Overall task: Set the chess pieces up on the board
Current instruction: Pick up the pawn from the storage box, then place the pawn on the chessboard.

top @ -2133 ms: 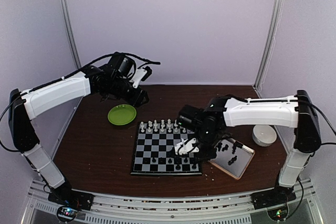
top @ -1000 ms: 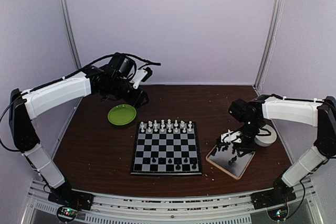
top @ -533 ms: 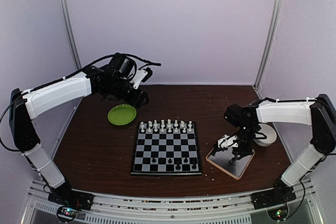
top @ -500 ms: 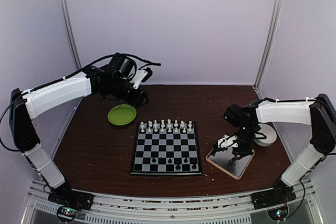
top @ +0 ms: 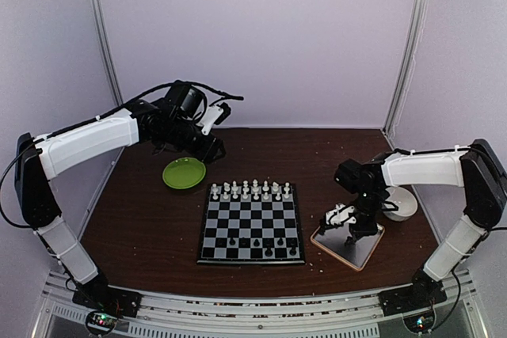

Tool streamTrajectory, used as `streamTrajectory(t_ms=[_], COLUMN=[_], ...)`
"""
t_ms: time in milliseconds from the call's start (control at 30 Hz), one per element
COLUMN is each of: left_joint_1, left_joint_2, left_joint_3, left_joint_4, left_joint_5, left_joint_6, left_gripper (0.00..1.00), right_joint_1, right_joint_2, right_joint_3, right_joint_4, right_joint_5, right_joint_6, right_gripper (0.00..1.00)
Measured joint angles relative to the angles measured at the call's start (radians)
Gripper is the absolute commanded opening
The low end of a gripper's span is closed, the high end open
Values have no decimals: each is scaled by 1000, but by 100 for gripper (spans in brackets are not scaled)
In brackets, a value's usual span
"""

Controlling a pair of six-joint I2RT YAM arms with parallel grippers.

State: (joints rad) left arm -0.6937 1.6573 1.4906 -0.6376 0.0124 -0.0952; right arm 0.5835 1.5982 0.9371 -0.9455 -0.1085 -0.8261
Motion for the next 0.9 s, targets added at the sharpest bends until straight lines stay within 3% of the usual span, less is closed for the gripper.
streamTrajectory(t_ms=[300, 600, 900], left_joint_1=[0, 0, 0], left_joint_2=[2, 3, 3], left_joint_3=[0, 2, 3], left_joint_4=[0, -1, -7], left_joint_5=[8, 11, 10], left_joint_6=[0, 0, 0], left_gripper=[46, 46, 46], right_joint_1=[2, 80, 232], right_joint_2=[-28, -75, 106], right_joint_3=[10, 145, 439], right_joint_4=[-43, -115, -128], right_joint_5=[13, 12, 8], right_joint_6=[8, 54, 106], right_gripper=[3, 4, 4])
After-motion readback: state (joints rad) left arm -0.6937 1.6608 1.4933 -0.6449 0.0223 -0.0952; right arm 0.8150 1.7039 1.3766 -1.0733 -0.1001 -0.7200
